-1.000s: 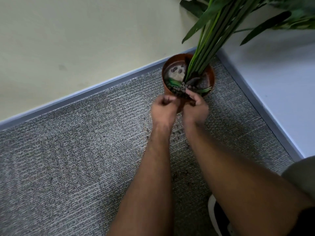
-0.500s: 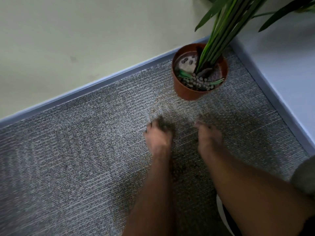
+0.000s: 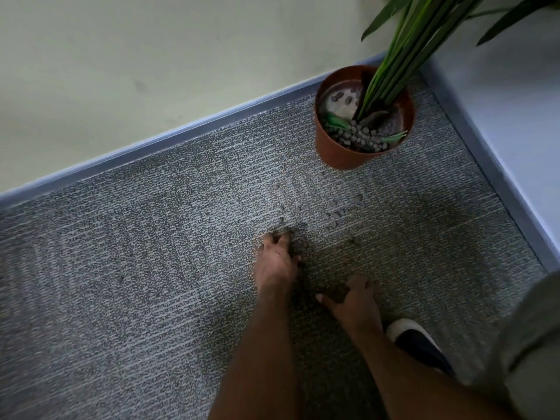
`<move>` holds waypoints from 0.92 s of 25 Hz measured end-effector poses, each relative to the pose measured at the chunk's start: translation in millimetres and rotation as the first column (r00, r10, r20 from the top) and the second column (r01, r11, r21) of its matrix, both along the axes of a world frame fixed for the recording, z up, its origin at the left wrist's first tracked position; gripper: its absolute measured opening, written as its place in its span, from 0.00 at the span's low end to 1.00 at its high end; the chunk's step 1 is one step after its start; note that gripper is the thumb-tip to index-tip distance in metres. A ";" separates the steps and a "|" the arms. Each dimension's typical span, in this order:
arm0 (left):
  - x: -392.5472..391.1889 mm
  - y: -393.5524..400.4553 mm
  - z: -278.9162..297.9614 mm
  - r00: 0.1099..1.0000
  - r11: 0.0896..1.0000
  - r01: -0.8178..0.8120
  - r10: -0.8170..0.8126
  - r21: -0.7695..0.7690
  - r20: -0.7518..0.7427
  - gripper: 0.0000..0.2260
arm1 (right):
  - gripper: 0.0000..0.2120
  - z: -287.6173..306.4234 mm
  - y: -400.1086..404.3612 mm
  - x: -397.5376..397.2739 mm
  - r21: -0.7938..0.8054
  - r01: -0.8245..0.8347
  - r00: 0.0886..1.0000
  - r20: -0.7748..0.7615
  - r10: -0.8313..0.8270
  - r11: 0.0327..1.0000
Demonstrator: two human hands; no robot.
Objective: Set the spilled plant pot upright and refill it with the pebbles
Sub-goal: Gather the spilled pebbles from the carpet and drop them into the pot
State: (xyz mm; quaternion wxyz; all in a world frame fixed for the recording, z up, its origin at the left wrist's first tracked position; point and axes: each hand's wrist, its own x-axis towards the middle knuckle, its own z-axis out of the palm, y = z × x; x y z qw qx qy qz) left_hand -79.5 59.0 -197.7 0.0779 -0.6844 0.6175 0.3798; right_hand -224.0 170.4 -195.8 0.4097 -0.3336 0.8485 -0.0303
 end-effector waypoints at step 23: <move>-11.0 -13.2 11.5 0.995 0.988 0.086 -0.092 -0.127 -0.044 0.19 | 0.07 7.3 -88.1 12.0 -0.421 0.455 0.881 0.338 -0.330 0.785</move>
